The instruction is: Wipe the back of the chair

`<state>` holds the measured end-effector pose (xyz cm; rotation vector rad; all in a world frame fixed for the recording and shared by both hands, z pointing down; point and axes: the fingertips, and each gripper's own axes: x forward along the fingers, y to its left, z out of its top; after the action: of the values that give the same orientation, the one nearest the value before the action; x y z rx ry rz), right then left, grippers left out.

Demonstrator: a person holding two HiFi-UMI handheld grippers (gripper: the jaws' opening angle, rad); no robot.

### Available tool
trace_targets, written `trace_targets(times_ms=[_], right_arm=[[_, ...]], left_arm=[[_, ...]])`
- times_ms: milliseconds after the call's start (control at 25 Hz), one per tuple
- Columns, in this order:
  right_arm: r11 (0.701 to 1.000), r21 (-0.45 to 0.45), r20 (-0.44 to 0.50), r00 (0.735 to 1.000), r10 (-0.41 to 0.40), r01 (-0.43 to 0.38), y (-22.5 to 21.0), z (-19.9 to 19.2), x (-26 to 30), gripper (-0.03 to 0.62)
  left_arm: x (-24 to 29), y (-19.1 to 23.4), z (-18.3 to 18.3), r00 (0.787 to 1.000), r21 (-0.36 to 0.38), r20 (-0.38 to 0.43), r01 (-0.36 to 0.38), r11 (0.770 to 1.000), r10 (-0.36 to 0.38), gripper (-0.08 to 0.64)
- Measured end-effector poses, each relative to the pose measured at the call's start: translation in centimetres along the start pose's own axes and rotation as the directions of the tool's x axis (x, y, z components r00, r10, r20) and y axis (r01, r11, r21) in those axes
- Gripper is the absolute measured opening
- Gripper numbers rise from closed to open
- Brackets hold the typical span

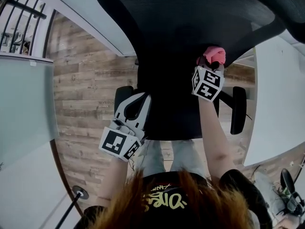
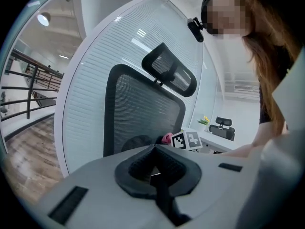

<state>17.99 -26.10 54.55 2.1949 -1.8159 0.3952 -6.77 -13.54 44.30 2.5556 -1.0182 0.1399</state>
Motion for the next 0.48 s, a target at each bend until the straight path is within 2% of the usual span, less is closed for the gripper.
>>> trace_targets(times_ms=[240, 400, 480], right_arm=[[1.0, 0.011, 0.005, 1.0, 0.023, -0.023, 3.1, 0.2, -0.1, 0.064], [0.99, -0.067, 0.009, 0.992, 0.125, -0.124, 7.5, 0.3, -0.5, 0.064], [0.984, -0.099, 0.009, 0.988, 0.152, -0.15, 9.1, 0.3, -0.4, 0.064]], left_arm=[[-0.3, 0.9, -0.5, 1.0, -0.008, -0.01, 0.014, 1.0, -0.014, -0.008], [-0.5, 1.4, -1.0, 1.0, -0.021, -0.021, 0.017, 1.0, -0.017, -0.008], [-0.5, 1.5, -1.3, 1.0, -0.025, -0.025, 0.019, 1.0, -0.019, -0.008]])
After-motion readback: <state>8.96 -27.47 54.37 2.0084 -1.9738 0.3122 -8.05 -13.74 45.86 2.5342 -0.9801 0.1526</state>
